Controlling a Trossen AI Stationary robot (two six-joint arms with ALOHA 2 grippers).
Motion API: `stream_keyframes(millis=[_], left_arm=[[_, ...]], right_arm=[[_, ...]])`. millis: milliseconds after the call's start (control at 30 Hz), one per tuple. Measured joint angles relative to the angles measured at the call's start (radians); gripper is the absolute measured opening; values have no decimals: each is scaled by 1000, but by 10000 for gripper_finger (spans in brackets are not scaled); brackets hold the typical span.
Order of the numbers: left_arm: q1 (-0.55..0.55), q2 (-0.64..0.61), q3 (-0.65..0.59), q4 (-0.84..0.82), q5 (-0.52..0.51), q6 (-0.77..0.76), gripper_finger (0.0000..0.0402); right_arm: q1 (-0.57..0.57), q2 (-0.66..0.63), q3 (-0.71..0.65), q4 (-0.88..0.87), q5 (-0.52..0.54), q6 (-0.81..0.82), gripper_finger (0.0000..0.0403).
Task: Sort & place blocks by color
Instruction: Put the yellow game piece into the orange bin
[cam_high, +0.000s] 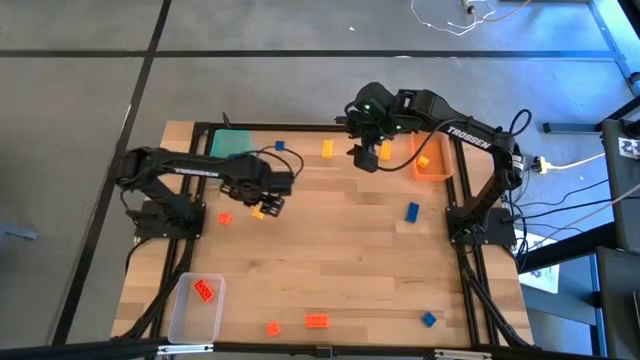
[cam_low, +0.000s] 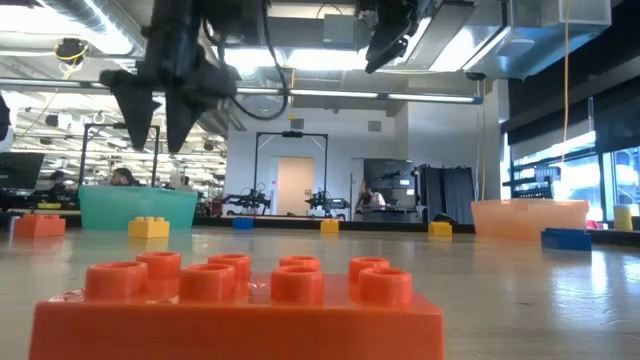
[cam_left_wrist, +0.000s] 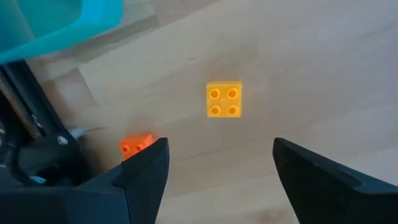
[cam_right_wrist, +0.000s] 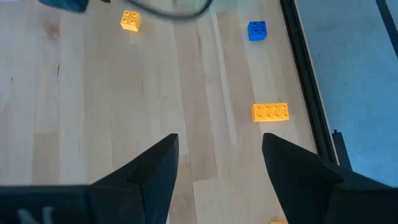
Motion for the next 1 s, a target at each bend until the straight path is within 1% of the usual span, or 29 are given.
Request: stream_keyframes(millis=[67,200,400,467,633,1000], left_arm=[[0,41,-2,-4,15,12,277],[-3,112,-2,3,11,13,277],[-5,180,0,43,-6,26,277],[-5,185,-16,60,-6,31,277],[-5,184,-112,196,10,31,277],[-5,174,-256,424,15,32,277]], right_arm=[[0,0,0,2,0,0,232],[0,0,0,10,0,0,232],[0,0,0,27,0,0,232],[0,0,0,27,0,0,232],[0,0,0,32,0,0,232],[0,0,0,32,0,0,232]])
